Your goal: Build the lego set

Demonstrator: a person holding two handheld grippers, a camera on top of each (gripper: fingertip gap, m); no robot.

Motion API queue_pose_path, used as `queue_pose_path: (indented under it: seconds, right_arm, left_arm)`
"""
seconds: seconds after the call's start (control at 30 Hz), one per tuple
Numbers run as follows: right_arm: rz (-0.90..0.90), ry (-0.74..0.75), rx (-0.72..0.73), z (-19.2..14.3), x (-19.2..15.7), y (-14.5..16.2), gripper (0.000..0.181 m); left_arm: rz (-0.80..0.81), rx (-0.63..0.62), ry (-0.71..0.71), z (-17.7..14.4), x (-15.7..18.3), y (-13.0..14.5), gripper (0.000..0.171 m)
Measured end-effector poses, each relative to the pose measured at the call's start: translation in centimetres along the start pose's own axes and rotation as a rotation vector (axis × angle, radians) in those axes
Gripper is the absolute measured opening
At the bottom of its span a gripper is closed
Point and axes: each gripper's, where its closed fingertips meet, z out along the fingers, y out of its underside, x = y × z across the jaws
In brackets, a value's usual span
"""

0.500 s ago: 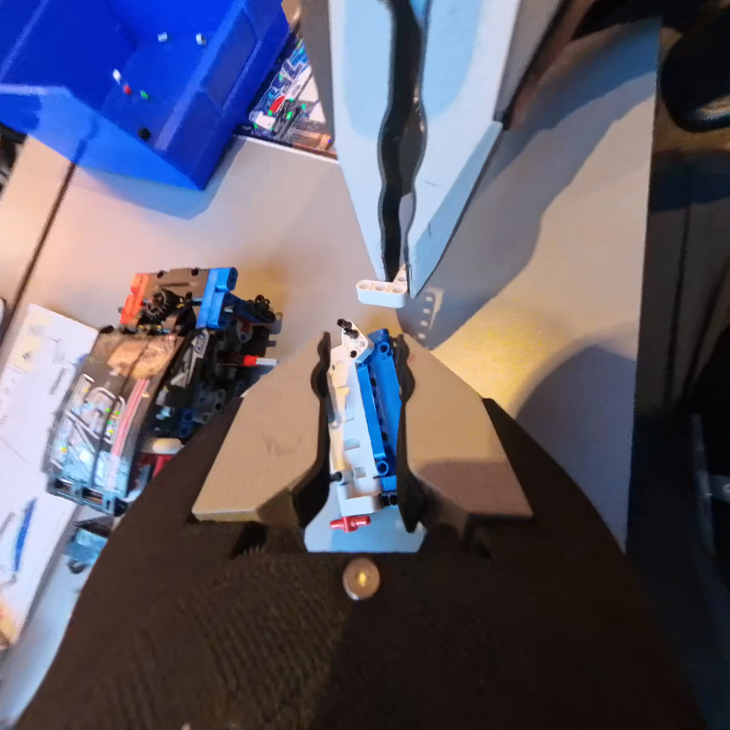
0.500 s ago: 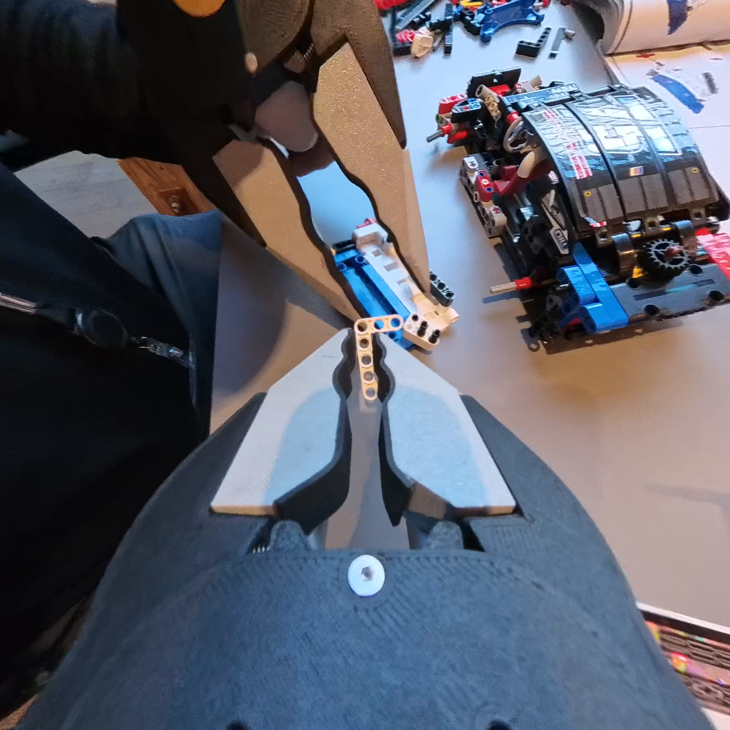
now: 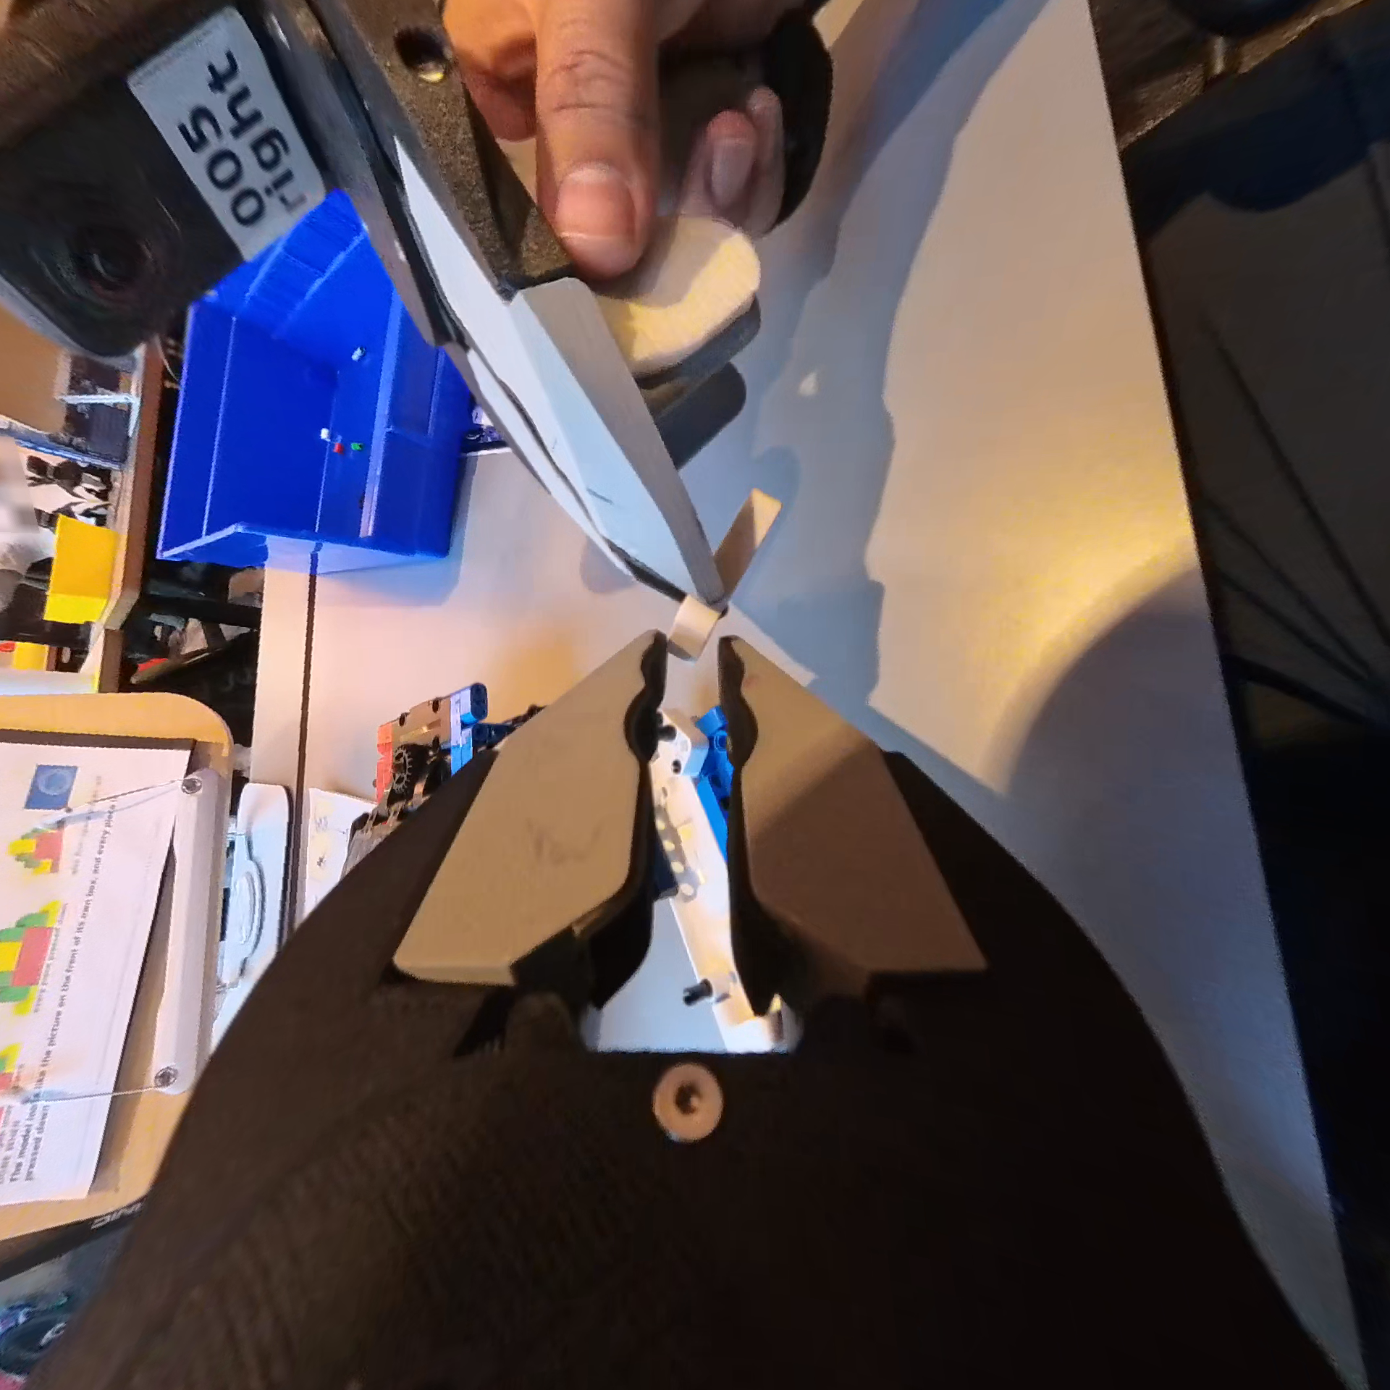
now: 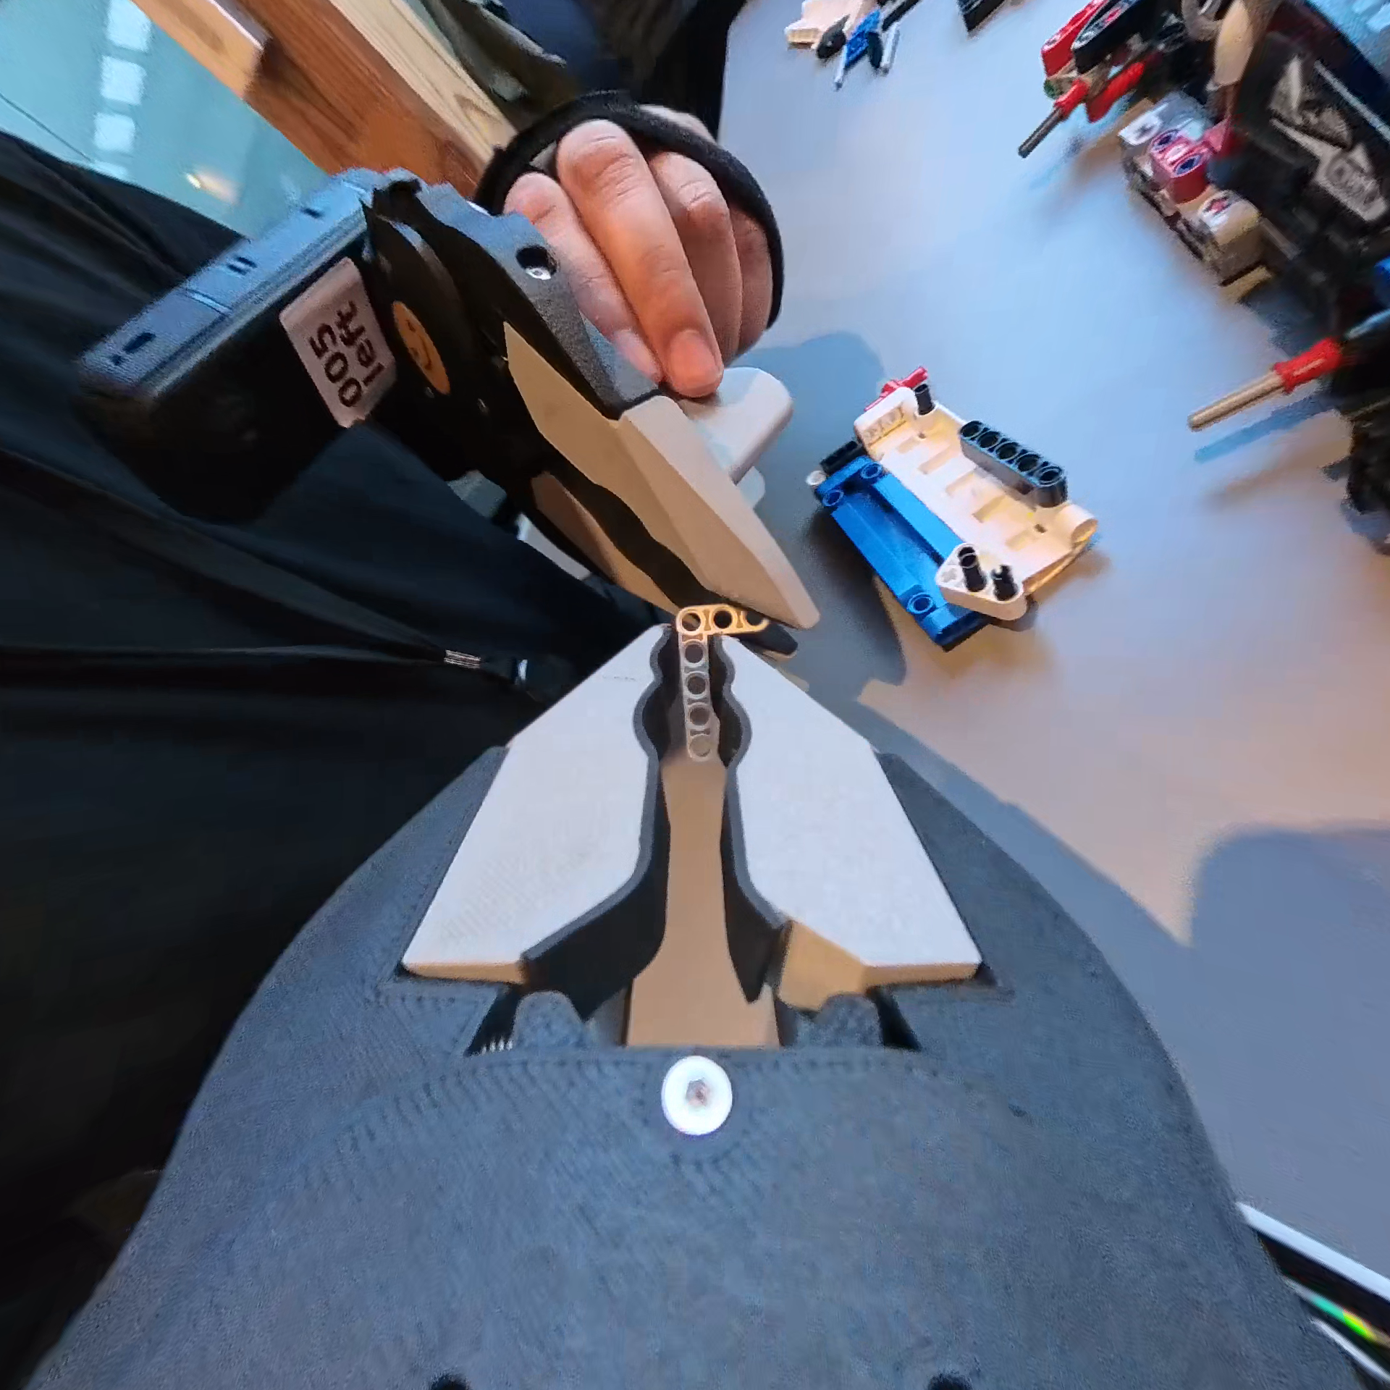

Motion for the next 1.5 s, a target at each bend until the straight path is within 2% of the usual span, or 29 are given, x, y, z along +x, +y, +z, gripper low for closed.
queue_pose_path:
  seconds: [0.17,0.27,0.4,0.5,0.67,0.77,0.93,1.1,1.33,1.5]
  right_arm:
    - [0.118,-0.133,0.057,-0.1,-0.8,-0.5,0.005]
    - [0.161,-0.159,0.077,-0.3,-0.6,-0.7,0.006]
    - [0.184,-0.080,0.108,-0.6,1.0,-1.0,0.006]
    - [0.171,0.054,0.127,-1.2,3.2,-1.3,0.007]
    - [-0.037,0.313,0.093,-2.0,4.7,-1.3,0.019]
    - [-0.279,0.465,0.035,-2.2,3.9,-1.3,0.020]
    - [-0.702,0.826,-0.156,-2.1,4.4,-1.3,0.015]
    - [-0.820,0.889,-0.285,-1.0,5.2,-0.4,0.010]
    - [-0.904,0.903,-0.259,-0.2,4.4,-0.8,0.008]
    - [-0.781,0.893,-0.210,-0.8,5.0,-1.1,0.007]
  left_arm:
    - [-0.059,0.045,0.016,-0.1,-0.1,-0.8,0.011]
    - [-0.088,0.045,0.031,-0.2,-0.2,-0.6,0.008]
    - [-0.228,-0.030,0.050,0.6,-0.5,0.6,0.007]
    - [-0.422,-0.116,0.071,1.9,-0.7,2.1,0.007]
    - [-0.699,-0.190,0.216,2.7,0.5,3.4,0.008]
    - [-0.832,-0.193,0.310,2.5,0.9,3.4,0.008]
    - [-0.969,-0.156,0.430,1.6,1.0,2.3,0.008]
    - [-1.082,-0.112,0.513,0.9,1.1,1.4,0.007]
    - [-1.158,-0.110,0.560,0.7,1.9,1.4,0.007]
    - [-1.160,-0.092,0.527,0.3,1.2,1.6,0.012]
